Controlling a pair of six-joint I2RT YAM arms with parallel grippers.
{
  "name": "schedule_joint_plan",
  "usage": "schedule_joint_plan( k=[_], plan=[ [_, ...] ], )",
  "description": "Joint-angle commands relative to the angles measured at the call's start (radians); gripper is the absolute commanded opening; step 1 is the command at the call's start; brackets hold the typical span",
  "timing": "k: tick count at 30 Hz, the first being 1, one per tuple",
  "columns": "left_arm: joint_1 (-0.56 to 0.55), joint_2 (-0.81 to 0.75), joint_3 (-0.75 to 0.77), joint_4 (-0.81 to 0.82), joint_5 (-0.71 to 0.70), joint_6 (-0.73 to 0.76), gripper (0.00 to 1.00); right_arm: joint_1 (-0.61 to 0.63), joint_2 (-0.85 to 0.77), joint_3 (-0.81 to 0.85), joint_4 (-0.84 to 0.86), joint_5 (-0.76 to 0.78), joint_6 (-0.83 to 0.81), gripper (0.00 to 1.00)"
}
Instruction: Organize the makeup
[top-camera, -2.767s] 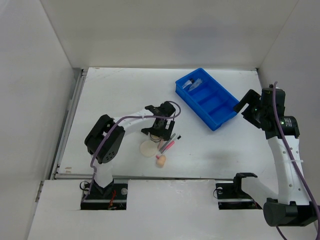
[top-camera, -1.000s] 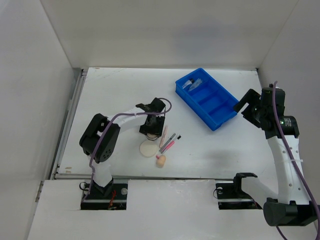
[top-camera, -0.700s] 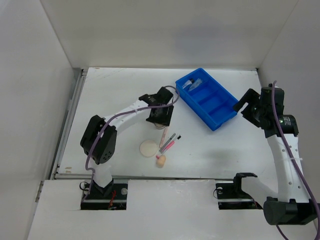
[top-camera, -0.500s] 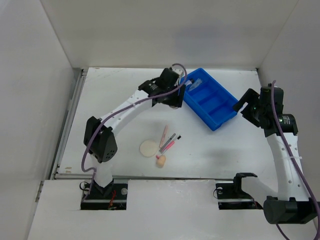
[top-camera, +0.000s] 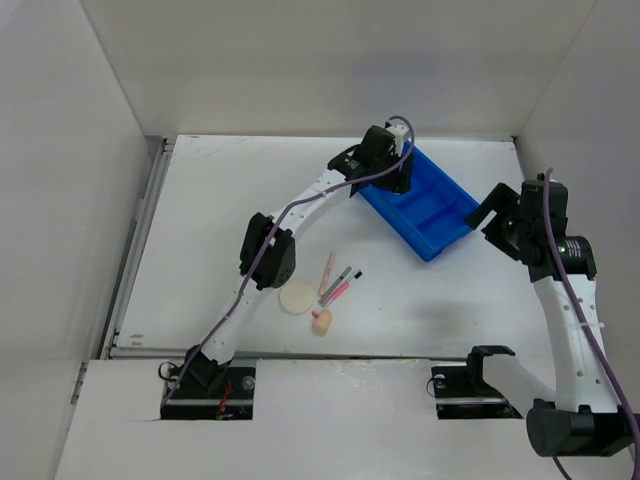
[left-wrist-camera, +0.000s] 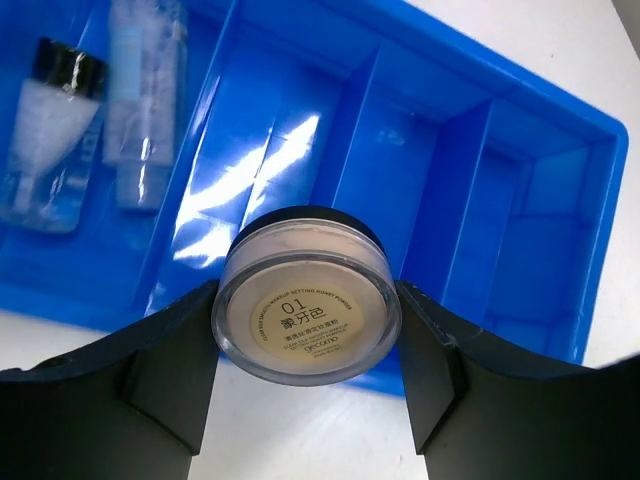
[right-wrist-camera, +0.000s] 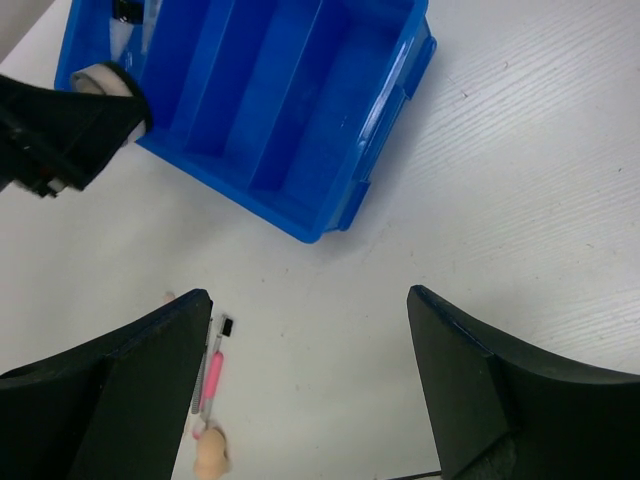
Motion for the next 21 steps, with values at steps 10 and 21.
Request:
schedule_joint_plan(
  k=[10, 21],
  plan=[
    [0.048, 0.131, 0.172, 0.266, 0.086, -0.162, 0.12, 0.002, -0.017, -0.030, -0.023, 0.032, 0.011, 0.85],
    [0.057, 0.106, 0.157, 0.262, 0.187, -0.164, 0.79, 0.002, 0.001, -0.020, -0.023, 0.063, 0.011, 0.85]
  ],
)
